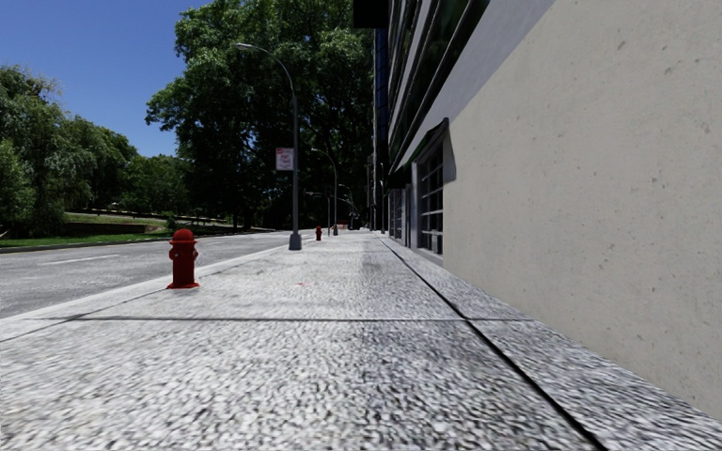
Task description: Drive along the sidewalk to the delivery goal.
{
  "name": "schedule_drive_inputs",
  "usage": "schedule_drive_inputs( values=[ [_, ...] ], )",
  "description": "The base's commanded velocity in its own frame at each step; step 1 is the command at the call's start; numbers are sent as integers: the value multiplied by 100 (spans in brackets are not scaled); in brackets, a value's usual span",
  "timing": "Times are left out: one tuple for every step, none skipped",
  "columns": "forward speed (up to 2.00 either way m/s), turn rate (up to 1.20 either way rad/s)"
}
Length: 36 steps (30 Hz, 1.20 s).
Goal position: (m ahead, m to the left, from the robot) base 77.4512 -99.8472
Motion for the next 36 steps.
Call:
schedule_drive_inputs(
  values=[
    [200,0],
    [200,0],
    [200,0],
    [200,0],
    [200,0],
    [200,0],
    [200,0],
    [200,0],
    [200,0],
    [200,0],
    [200,0],
    [200,0],
    [200,0],
    [200,0],
    [200,0],
    [200,0],
    [200,0],
    [200,0],
    [200,0],
    [200,0],
    [200,0],
    [200,0],
    [200,0],
    [200,0],
    [200,0],
    [200,0],
    [200,0],
    [200,0],
    [200,0],
    [200,0],
    [200,0],
    [200,0],
    [200,0],
    [200,0],
    [200,0],
    [200,0]
  ],
)
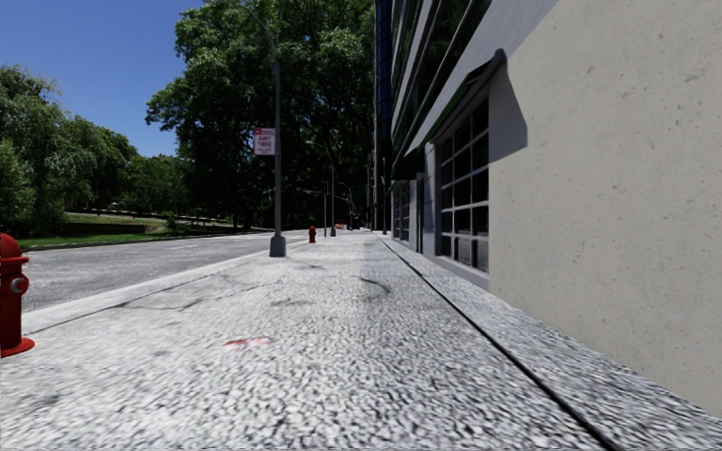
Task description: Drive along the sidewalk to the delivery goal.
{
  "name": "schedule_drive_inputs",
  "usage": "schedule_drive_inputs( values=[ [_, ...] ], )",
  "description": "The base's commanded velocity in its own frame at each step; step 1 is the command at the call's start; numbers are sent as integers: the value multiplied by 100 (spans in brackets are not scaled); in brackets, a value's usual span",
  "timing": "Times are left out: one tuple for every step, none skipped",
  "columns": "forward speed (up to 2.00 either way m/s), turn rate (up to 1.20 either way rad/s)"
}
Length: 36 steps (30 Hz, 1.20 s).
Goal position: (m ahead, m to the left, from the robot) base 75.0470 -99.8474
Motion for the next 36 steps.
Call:
schedule_drive_inputs(
  values=[
    [200,0],
    [200,0],
    [200,0],
    [200,0],
    [200,0],
    [200,0],
    [200,0],
    [200,0],
    [200,0],
    [200,0],
    [200,0],
    [200,0],
    [200,0],
    [200,0],
    [200,0],
    [200,0],
    [200,0],
    [200,0],
    [200,0],
    [200,0],
    [200,0],
    [200,0],
    [200,0],
    [200,0],
    [200,0],
    [200,0],
    [200,0],
    [200,0],
    [200,0],
    [200,0],
    [200,0],
    [200,0],
    [200,0],
    [200,0],
    [200,0],
    [200,0]
  ],
)
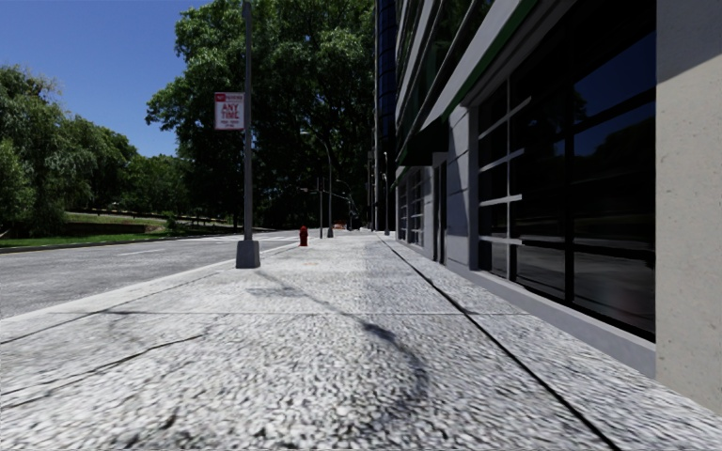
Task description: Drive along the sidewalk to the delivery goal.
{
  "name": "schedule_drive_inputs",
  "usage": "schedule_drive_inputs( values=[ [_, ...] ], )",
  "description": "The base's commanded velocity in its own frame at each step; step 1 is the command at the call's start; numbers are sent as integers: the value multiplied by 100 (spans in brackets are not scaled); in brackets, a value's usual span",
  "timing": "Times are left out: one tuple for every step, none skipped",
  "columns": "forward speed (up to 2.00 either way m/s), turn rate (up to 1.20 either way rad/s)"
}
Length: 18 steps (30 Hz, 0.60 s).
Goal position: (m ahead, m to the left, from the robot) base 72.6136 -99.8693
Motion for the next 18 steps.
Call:
schedule_drive_inputs(
  values=[
    [200,0],
    [200,0],
    [200,0],
    [200,0],
    [200,0],
    [200,0],
    [200,0],
    [200,0],
    [200,0],
    [200,0],
    [200,0],
    [200,0],
    [200,0],
    [200,0],
    [200,0],
    [200,0],
    [200,0],
    [200,0]
  ],
)
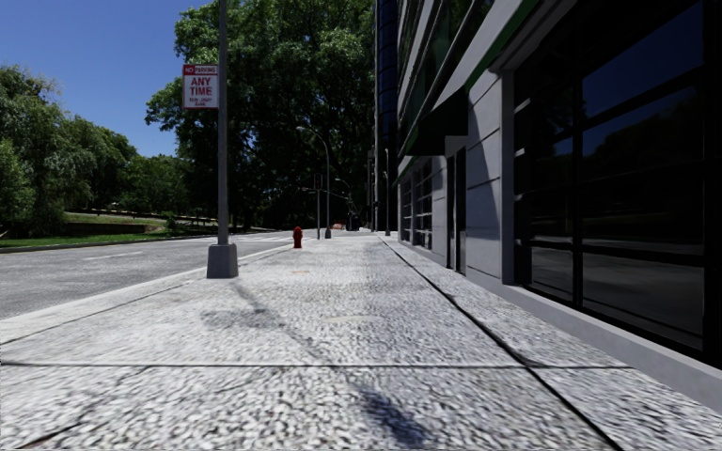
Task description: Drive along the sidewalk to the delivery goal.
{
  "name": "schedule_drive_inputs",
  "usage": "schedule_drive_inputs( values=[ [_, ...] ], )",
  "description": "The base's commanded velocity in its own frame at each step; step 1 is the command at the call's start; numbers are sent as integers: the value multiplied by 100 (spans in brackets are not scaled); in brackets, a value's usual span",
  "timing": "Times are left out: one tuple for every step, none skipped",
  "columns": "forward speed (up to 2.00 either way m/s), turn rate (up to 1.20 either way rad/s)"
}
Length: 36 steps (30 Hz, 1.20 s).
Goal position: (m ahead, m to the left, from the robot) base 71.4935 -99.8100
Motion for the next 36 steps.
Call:
schedule_drive_inputs(
  values=[
    [200,0],
    [200,0],
    [200,0],
    [200,0],
    [200,0],
    [200,0],
    [200,0],
    [200,0],
    [200,0],
    [200,0],
    [200,0],
    [200,0],
    [200,0],
    [200,0],
    [200,0],
    [200,0],
    [200,0],
    [200,0],
    [200,0],
    [200,0],
    [200,0],
    [200,0],
    [200,0],
    [200,0],
    [200,0],
    [200,0],
    [200,0],
    [200,0],
    [200,0],
    [200,0],
    [200,0],
    [200,0],
    [200,0],
    [200,0],
    [200,0],
    [200,0]
  ],
)
